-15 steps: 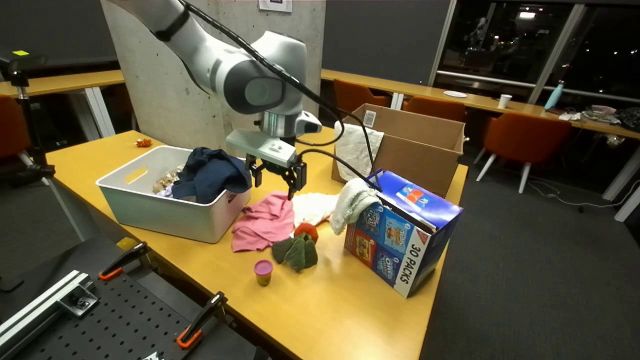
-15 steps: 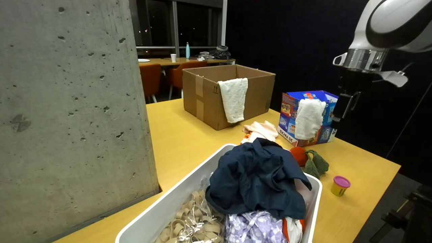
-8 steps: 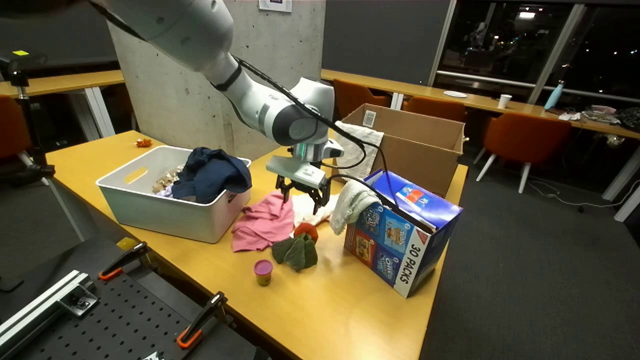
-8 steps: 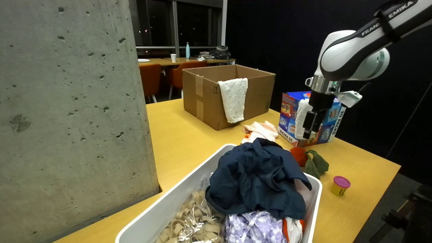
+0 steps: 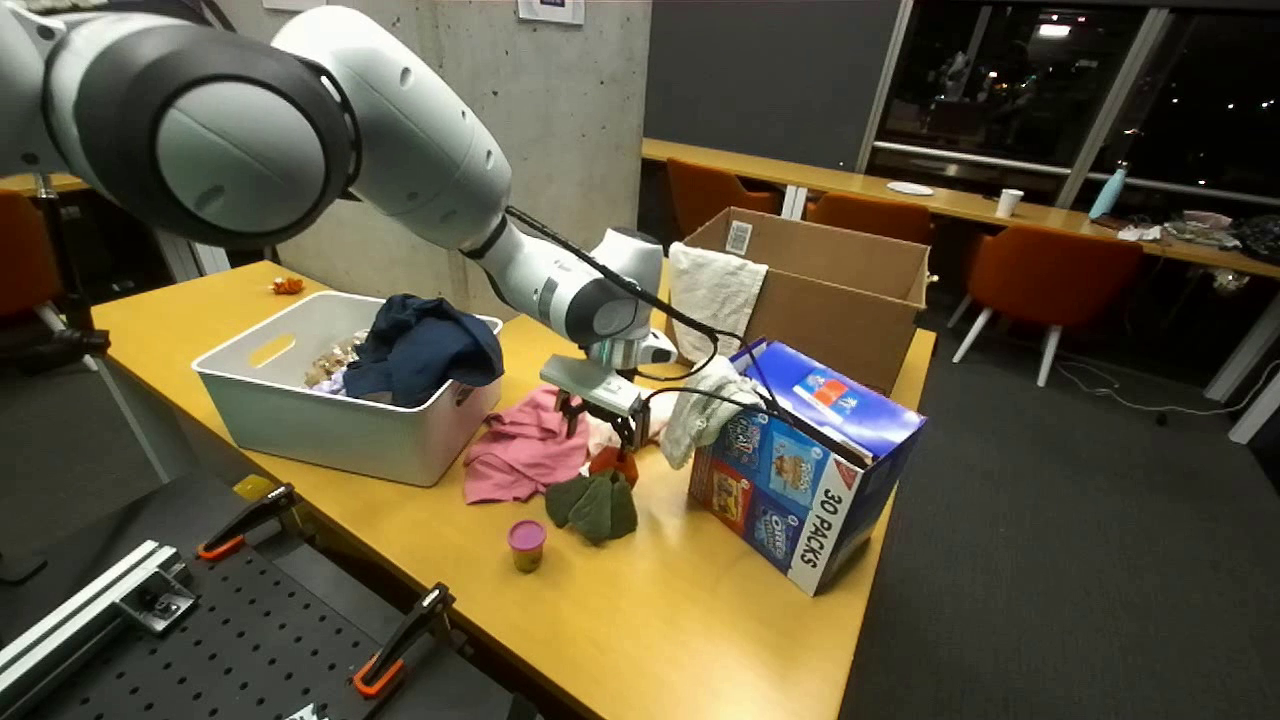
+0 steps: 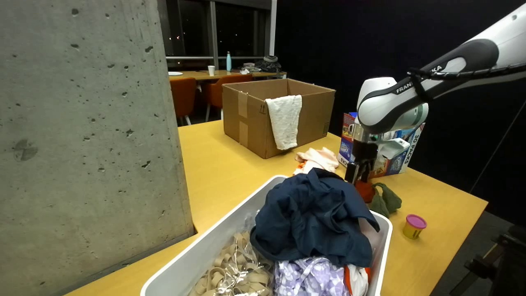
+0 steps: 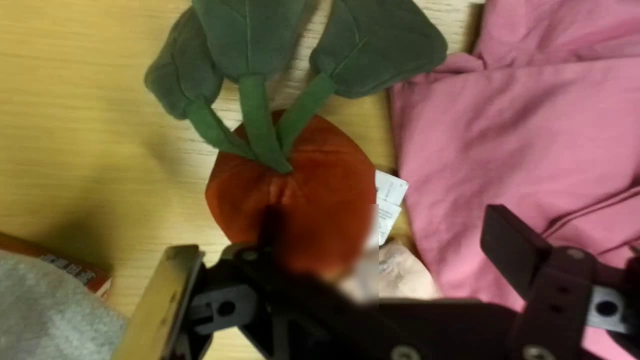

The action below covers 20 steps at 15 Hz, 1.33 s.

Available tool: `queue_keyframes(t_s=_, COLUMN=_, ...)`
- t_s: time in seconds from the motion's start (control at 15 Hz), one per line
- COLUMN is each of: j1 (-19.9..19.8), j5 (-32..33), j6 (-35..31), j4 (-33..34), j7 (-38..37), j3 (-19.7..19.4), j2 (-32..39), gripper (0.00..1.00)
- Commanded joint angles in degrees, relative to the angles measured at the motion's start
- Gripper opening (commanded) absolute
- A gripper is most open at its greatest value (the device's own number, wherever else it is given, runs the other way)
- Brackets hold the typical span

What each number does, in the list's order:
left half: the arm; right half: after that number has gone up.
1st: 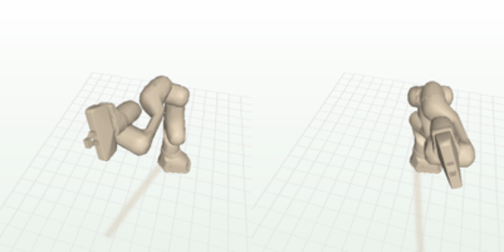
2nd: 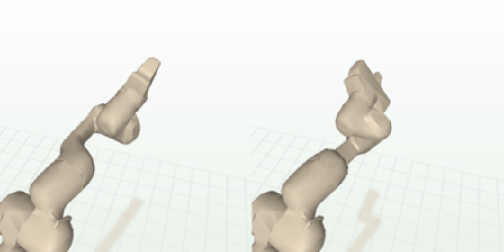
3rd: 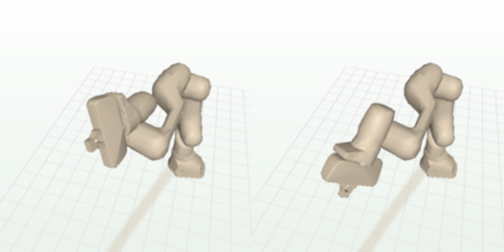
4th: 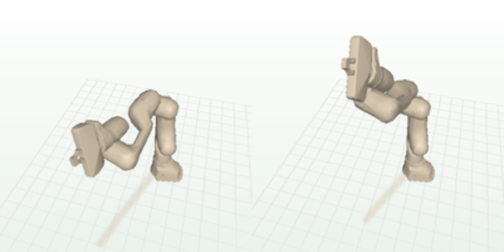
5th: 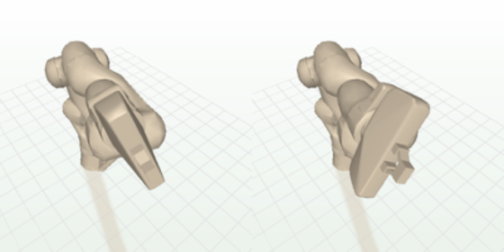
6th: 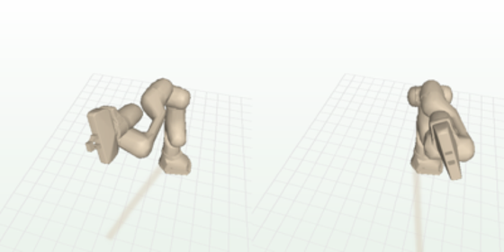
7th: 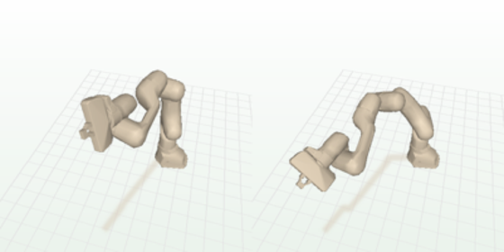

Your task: Use the pink shirt to put the yellow container in the basket, then put the peach shirt in the basket

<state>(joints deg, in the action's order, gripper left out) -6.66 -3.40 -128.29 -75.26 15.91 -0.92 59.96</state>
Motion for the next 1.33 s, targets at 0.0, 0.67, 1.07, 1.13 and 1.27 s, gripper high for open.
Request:
queue_keyframes(t_s=0.0, j1=0.22, j5=2.12, j6=3.14, j4=4.44, j7=-4.79, j3=-1.13, j2=2.76, gripper=1.00)
queue_keyframes(t_s=0.67, j1=6.58, j5=4.51, j6=3.20, j4=-6.52, j7=-14.44, j3=-1.64, j2=-6.94, gripper=1.00)
queue_keyframes(t_s=1.07, j1=9.63, j5=5.32, j6=1.88, j4=-7.56, j7=-17.00, j3=-1.37, j2=-8.53, gripper=1.00)
queue_keyframes(t_s=1.13, j1=9.94, j5=5.82, j6=1.44, j4=-6.40, j7=-16.61, j3=-1.32, j2=-7.90, gripper=1.00)
queue_keyframes(t_s=1.27, j1=10.62, j5=6.94, j6=0.23, j4=-4.77, j7=-16.63, j3=-1.49, j2=-6.61, gripper=1.00)
